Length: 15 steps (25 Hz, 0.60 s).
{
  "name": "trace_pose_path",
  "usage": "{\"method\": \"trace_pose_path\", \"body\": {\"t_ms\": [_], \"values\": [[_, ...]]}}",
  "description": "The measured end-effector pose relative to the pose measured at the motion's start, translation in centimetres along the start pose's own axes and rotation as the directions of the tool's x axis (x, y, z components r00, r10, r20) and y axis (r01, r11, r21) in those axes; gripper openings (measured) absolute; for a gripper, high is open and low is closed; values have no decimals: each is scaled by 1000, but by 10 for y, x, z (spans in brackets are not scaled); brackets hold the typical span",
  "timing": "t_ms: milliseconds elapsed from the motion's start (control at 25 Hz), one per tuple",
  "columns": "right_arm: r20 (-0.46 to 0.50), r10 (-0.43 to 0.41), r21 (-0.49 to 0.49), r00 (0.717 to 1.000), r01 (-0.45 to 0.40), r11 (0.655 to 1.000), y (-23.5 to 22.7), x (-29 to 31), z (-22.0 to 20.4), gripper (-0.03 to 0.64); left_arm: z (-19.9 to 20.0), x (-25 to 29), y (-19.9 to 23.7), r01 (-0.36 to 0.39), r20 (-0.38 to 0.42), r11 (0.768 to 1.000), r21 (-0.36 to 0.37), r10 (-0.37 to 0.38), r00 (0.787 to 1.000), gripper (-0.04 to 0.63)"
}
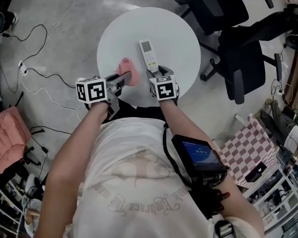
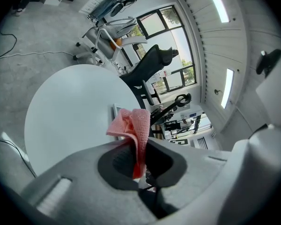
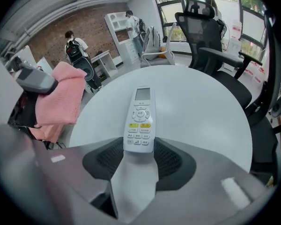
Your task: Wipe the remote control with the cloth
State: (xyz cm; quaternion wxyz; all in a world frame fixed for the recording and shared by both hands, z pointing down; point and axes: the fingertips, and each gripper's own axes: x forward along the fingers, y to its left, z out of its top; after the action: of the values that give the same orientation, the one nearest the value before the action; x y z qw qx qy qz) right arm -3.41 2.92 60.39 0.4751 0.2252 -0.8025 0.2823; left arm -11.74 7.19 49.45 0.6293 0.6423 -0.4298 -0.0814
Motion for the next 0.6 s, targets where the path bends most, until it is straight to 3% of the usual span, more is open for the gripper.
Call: {"method": "trace_pose_path", "body": {"t_ms": [240, 480, 600], "values": [[2, -62, -42, 998, 62, 997, 8, 1, 3, 218, -5, -15, 10, -29, -2, 1000, 11, 29, 1000, 23], [29, -71, -15, 997, 72, 997, 16, -7, 6, 255, -8, -27, 17, -37, 0, 999, 40, 37, 999, 23], [65, -81, 8, 995, 81, 997, 16, -26, 9, 217, -4, -30, 13, -42, 7, 995, 86, 41, 999, 23]]}}
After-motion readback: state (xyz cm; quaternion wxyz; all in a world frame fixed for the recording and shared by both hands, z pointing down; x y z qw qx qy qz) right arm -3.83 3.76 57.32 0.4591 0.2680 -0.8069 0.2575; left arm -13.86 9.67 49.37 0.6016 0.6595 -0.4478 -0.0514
